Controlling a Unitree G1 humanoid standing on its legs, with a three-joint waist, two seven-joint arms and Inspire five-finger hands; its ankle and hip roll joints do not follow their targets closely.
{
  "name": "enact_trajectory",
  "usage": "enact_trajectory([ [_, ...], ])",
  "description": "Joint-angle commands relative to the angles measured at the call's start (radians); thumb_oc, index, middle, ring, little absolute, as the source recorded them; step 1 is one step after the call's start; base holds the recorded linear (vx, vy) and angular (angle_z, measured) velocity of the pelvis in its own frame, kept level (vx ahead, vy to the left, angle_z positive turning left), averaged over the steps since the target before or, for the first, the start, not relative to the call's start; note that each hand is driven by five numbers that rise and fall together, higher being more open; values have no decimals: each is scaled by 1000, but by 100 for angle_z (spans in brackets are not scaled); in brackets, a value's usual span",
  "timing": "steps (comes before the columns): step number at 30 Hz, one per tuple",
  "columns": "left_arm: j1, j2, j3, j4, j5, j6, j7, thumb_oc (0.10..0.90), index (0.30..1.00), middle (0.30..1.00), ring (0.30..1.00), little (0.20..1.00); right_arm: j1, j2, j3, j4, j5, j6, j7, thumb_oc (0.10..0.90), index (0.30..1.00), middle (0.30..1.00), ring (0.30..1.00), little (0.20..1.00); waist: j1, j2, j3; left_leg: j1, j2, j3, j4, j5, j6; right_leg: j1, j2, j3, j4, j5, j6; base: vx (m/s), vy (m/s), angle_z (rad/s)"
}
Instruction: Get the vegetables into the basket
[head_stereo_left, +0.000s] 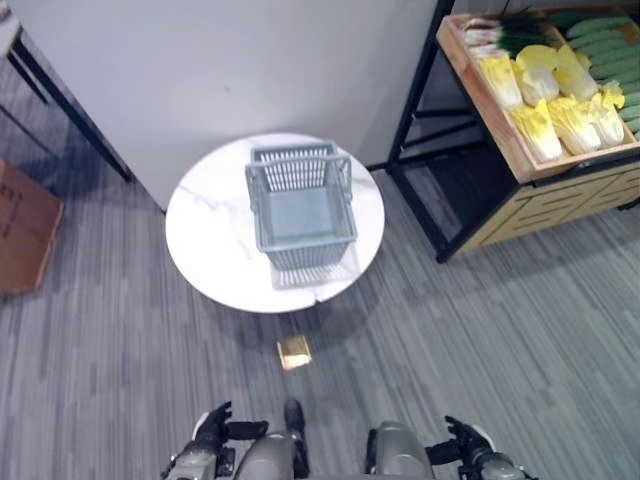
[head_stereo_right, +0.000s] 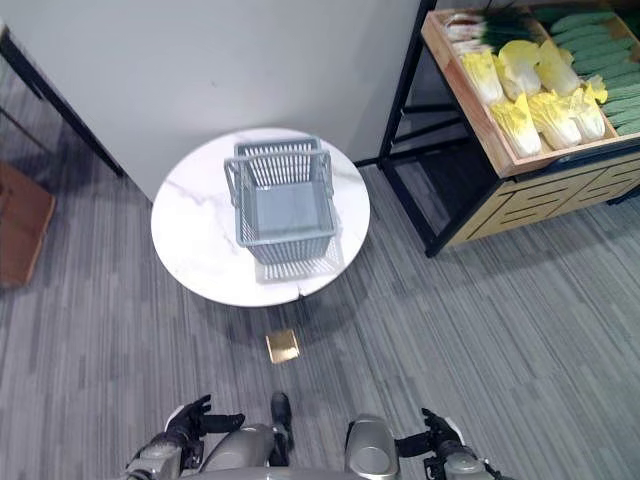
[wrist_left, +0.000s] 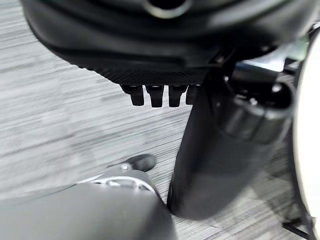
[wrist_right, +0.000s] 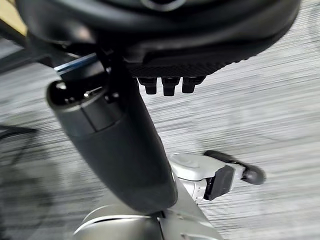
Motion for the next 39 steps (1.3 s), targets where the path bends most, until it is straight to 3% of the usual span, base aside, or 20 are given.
enact_trajectory([
  [1,22,29,10,-26,25,-6,7,900,1000,1000,1000,1000,-55,15,10,-48,-5,-22,14,900,1000,1000,1000,1000,8,25,34,-37,56,-2,80,1,-96,37,-24,-57,-270,299,60,379,49,-5],
  [2,14,29,13,-21,20,-8,9,900,1000,1000,1000,1000,-58,18,5,-48,7,-24,15,900,1000,1000,1000,1000,-2,18,35,-3,44,-6,64,-9,-109,6,-41,-103,-393,267,62,391,-69,-6],
  [3,7,27,13,-16,19,-8,9,900,1000,1000,1000,1000,-60,19,3,-44,13,-24,15,900,1000,1000,1000,1000,-13,13,43,14,40,-18,66,-19,-121,-7,-43,-97,-491,272,70,305,-93,-1],
  [4,6,27,13,-16,19,-8,9,900,1000,1000,1000,1000,-61,19,3,-44,13,-24,15,900,1000,1000,1000,1000,-14,14,41,13,41,-19,65,-18,-121,-7,-42,-99,-495,274,70,190,-121,35],
  [6,5,28,15,0,40,-9,10,900,1000,1000,1000,1000,-61,20,1,-46,20,-25,16,900,1000,1000,1000,1000,-39,-3,40,39,34,-46,77,-48,-147,-8,-31,-14,-682,300,98,353,-302,119],
  [7,25,22,31,18,38,-7,4,900,1000,1000,1000,1000,-53,20,9,-26,5,-19,21,900,1000,1000,1000,1000,-23,-13,31,35,50,-68,116,-50,-174,44,12,-16,-708,239,78,365,-425,119],
  [12,31,2,19,23,29,-9,8,900,1000,1000,1000,1000,-53,-5,1,-4,9,-24,10,900,1000,1000,1000,1000,-14,-3,9,40,86,-112,62,-7,-205,95,54,-67,-731,194,50,93,-274,38],
  [13,35,1,18,11,25,-14,11,900,1000,1000,1000,1000,-46,-5,10,-3,-3,-22,9,900,1000,1000,1000,1000,-11,7,-2,37,104,-125,56,32,-229,114,67,-86,-749,173,36,-2,-375,0],
  [14,25,1,14,9,24,-14,11,900,1000,1000,1000,1000,-41,-8,16,-11,-7,-25,12,900,1000,1000,1000,1000,-9,-2,20,-39,111,-143,217,94,-273,143,65,-106,-772,174,13,-26,-309,21],
  [16,22,-3,11,7,22,-15,13,900,1000,1000,1000,1000,-41,-12,15,-9,-8,-27,10,900,1000,1000,1000,1000,-8,-5,28,-57,107,-156,259,110,-287,154,65,-113,-784,178,10,-38,-91,46],
  [17,19,-6,10,7,16,-16,17,900,1000,1000,1000,1000,-42,-19,14,-3,-7,-25,3,900,1000,1000,1000,1000,-8,-2,32,-64,116,-163,212,120,-285,164,66,-110,-804,181,17,43,49,20],
  [18,21,-8,4,3,13,-17,17,900,1000,1000,1000,1000,-37,-24,8,2,-6,-26,-3,900,1000,1000,1000,1000,-14,1,23,-66,157,-139,103,104,-272,164,56,-106,-812,180,29,63,80,-15],
  [19,21,-8,3,3,13,-17,17,900,1000,1000,1000,1000,-36,-24,8,1,-6,-26,-3,900,1000,1000,1000,1000,-12,1,25,-60,157,-136,99,105,-272,167,56,-104,-812,179,29,82,137,-13],
  [21,21,-10,-8,2,21,-19,21,900,1000,1000,1000,1000,-36,-33,2,13,-15,-21,-6,900,1000,1000,1000,1000,-8,25,13,-60,189,-151,-33,128,-258,148,58,-78,-782,156,44,106,207,-10],
  [24,23,-6,-7,10,28,-19,22,900,1000,1000,1000,1000,-34,-31,-6,26,-24,-21,-9,900,1000,1000,1000,1000,-16,32,10,-43,183,-146,-65,137,-253,142,56,-55,-760,154,49,66,171,-29],
  [29,19,19,-10,0,42,-23,24,900,1000,1000,1000,1000,-37,-9,-13,26,-15,-16,-14,900,1000,1000,1000,1000,-17,12,4,15,148,-73,-130,127,-228,118,35,4,-786,205,75,35,168,-59],
  [39,9,27,-22,8,53,-24,23,900,1000,1000,1000,1000,-43,1,-13,22,-11,-19,-23,900,1000,1000,1000,1000,-19,-10,-1,41,144,-58,-167,126,-227,134,19,-12,-840,229,93,13,38,-5],
])
